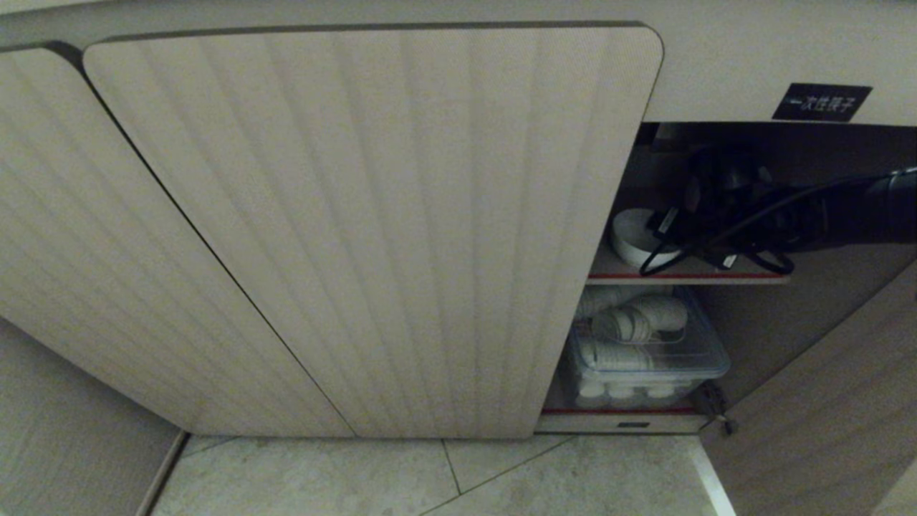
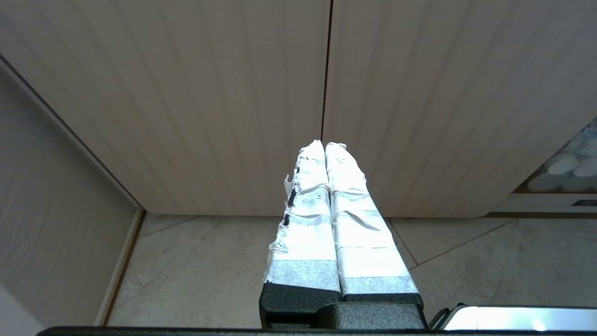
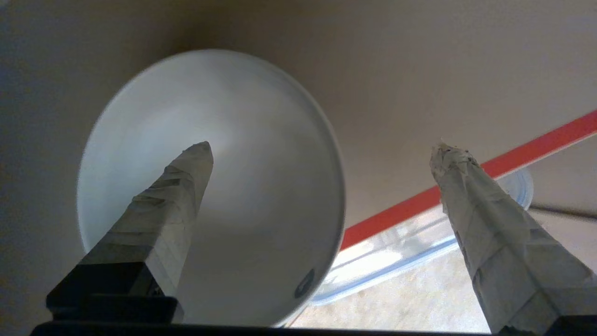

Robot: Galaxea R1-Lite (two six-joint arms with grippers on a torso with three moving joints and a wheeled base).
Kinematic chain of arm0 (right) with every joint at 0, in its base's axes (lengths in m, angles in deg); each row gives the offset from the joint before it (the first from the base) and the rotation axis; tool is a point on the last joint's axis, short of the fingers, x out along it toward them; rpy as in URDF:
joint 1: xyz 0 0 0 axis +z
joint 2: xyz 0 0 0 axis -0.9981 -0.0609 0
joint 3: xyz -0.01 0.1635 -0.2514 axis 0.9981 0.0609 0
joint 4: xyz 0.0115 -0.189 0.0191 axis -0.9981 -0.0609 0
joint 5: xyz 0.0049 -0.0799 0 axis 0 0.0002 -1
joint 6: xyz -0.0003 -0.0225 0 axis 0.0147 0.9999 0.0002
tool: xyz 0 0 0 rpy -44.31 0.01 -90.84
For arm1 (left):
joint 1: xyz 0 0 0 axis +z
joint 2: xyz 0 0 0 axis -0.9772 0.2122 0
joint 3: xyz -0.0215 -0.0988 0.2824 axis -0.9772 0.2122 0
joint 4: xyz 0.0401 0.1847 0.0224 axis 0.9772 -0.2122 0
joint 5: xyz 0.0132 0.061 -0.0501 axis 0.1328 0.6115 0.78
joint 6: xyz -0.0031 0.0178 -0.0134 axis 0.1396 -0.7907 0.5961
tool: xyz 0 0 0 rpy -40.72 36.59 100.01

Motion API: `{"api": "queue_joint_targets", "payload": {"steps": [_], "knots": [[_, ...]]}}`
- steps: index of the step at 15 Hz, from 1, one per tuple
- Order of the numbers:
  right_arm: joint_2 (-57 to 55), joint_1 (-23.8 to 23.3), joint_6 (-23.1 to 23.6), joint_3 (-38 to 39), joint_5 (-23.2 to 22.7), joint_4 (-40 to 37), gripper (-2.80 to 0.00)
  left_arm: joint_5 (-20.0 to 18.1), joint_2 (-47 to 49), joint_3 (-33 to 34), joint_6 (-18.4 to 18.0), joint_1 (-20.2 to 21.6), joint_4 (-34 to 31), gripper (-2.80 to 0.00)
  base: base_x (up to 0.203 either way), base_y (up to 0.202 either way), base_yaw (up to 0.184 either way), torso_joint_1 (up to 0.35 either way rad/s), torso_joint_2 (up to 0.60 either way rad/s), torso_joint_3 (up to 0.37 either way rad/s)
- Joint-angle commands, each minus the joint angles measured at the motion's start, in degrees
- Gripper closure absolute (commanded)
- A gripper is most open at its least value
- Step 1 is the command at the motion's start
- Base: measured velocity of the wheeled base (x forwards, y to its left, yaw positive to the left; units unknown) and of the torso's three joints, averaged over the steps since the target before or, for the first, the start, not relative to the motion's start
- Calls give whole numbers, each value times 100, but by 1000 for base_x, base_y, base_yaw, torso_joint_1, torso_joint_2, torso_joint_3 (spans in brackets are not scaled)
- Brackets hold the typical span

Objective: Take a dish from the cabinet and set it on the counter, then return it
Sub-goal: Put it back into the cabinet, then close the cabinet door

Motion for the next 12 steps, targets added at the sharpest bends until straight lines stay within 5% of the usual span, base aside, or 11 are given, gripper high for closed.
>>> {"api": "queue_joint_targets", "payload": {"steps": [1, 12], "knots": [[91, 2, 128, 224, 120, 190, -280, -1, 0, 1, 3, -1, 2, 0, 0, 0, 0, 0, 0, 0], [272, 2, 536, 970, 165, 1350, -280, -1, 0, 1, 3, -3, 2, 0, 0, 0, 0, 0, 0, 0]]}}
